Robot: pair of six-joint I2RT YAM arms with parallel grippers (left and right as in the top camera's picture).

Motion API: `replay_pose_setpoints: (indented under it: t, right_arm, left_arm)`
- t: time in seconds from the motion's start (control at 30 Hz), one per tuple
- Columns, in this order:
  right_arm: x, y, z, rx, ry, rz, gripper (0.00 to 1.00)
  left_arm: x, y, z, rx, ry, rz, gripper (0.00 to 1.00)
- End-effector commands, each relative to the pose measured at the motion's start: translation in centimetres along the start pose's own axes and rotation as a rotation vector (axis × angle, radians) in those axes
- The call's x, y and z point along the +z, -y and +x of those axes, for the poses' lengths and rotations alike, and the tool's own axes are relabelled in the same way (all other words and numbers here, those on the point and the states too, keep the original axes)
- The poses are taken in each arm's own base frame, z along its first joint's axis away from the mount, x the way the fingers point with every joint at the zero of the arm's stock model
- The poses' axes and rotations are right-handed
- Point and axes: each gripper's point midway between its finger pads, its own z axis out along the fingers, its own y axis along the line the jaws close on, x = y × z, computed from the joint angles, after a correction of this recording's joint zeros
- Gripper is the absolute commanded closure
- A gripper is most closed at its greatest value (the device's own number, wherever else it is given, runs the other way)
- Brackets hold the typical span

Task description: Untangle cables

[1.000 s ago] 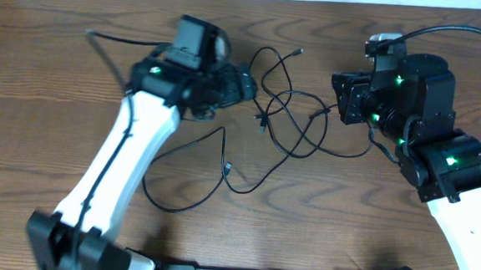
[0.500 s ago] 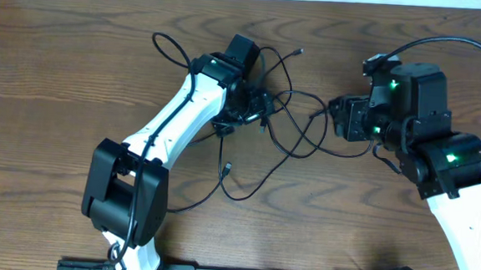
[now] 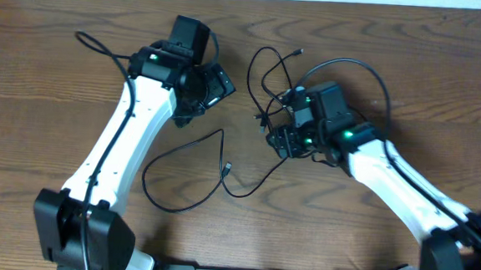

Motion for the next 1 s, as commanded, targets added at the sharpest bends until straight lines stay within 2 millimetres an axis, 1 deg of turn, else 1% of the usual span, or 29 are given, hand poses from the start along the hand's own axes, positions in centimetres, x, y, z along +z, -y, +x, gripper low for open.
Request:
replay_pose_setpoints:
  t: [0.0,0.07,0.13,0.2,0.23,0.27,0.3,0.43,0.47,0.5,0.57,0.6,0.67,0.73,0.77,0.87,0.97]
  right_arm:
    - [3.2,0.3,1.7,-0.028,-0.064,-0.001,0.34]
    - [4.9,0.5,2.6,-0.006,-0.099,-0.01,0.39]
    - [5.5,0.4,3.0,-0.005,-0.11,-0.011,0.44]
    - [5.7,0.2,3.0,-0.012,-0.109,-0.015,0.64]
    - [5.7,0.1,2.8,-0.016,-0.103,-0.017,0.79]
    - [5.4,-0.1,1.8,-0.024,-0.072,-0.021,0.93]
    - [5.2,-0.2,1.2,-0.027,-0.055,-0.023,0.99]
    - [2.9,-0.6,-2.6,-0.041,0.047,-0.027,0.99]
    - [2.2,-0.7,-3.4,-0.043,0.068,-0.027,0.97]
    - [1.8,-0.7,-3.8,-0.044,0.08,-0.025,0.85]
    - [1.6,-0.7,-3.8,-0.042,0.081,-0.025,0.65]
    - [1.8,-0.7,-3.5,-0.041,0.071,-0.025,0.58]
    - [2.8,-0.9,-2.2,-0.042,0.027,-0.028,0.46]
    - [4.3,-1.4,-0.6,-0.051,-0.026,-0.026,0.41]
    - [5.0,-1.5,0.1,-0.055,-0.05,-0.023,0.39]
    - [7.2,-1.5,2.2,-0.071,-0.117,0.006,0.39]
    - [8.6,-1.5,3.9,-0.076,-0.168,0.016,0.39]
  left_arm:
    - [-1.0,-1.0,-0.4,-0.005,0.022,-0.009,0.07]
    - [-1.4,-1.1,-0.3,-0.003,0.023,-0.009,0.07]
    - [-1.4,-1.3,-0.2,-0.002,0.017,-0.016,0.07]
    - [-1.4,-1.5,0.0,-0.003,0.01,-0.025,0.07]
    - [-1.4,-1.6,0.1,-0.003,0.007,-0.029,0.07]
    - [-1.4,-1.7,0.2,-0.004,0.003,-0.034,0.07]
    - [-1.4,-1.8,0.2,0.001,0.002,-0.036,0.07]
    - [-1.4,-2.4,0.2,0.004,0.005,-0.065,0.07]
    - [-1.4,-2.6,0.3,0.004,0.002,-0.075,0.07]
    - [-1.4,-2.8,0.4,0.003,-0.001,-0.082,0.07]
    - [-1.5,-3.1,0.6,0.002,-0.006,-0.095,0.07]
    - [-1.5,-3.2,0.6,0.002,-0.005,-0.1,0.07]
    - [-1.5,-3.3,0.6,0.002,-0.003,-0.108,0.07]
    - [-1.5,-3.3,0.6,0.001,-0.004,-0.108,0.07]
    - [-1.5,-3.3,0.6,0.001,-0.004,-0.108,0.07]
    - [-1.5,-3.4,0.6,0.001,-0.006,-0.111,0.07]
    - [-1.5,-3.5,0.7,0.005,-0.01,-0.115,0.07]
